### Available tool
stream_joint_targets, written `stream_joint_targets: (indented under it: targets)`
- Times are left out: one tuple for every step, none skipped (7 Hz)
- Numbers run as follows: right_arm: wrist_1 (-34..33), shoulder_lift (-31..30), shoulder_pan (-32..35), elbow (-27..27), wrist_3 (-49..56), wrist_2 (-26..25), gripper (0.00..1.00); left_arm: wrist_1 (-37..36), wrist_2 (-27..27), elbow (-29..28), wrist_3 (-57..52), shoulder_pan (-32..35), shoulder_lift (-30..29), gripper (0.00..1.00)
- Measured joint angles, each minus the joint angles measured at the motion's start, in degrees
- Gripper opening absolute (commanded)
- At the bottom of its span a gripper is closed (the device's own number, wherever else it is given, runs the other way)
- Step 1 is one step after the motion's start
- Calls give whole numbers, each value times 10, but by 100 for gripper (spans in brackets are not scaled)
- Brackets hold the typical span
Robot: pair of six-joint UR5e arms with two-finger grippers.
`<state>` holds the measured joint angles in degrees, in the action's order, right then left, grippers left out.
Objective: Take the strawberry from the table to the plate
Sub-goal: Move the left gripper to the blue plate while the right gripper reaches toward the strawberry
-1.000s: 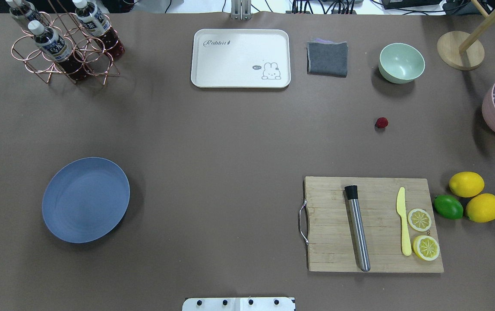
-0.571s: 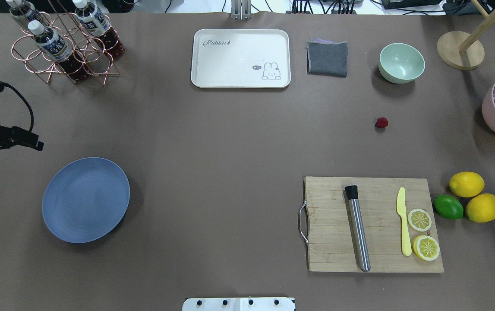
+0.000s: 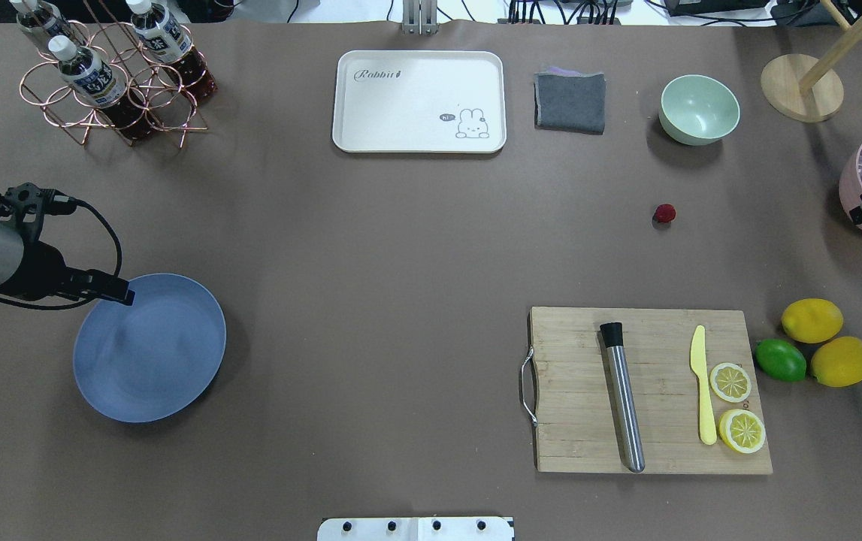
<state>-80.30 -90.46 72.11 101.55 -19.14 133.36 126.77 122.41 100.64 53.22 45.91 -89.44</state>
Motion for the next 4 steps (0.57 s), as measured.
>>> stream_joint_targets:
  targets:
    - [10,1,-16,0,-15,-9,100,3,-10,0,3,-9,2,95]
    - [13,5,-31,2,-25,-16,100,7,-14,-1,2,-12,7,93]
    - [14,11,-46,3,-30,-22,100,18,-16,-3,-5,-13,18,92]
    - [15,15,-60,4,-32,-26,100,32,-17,-5,-18,-13,33,76]
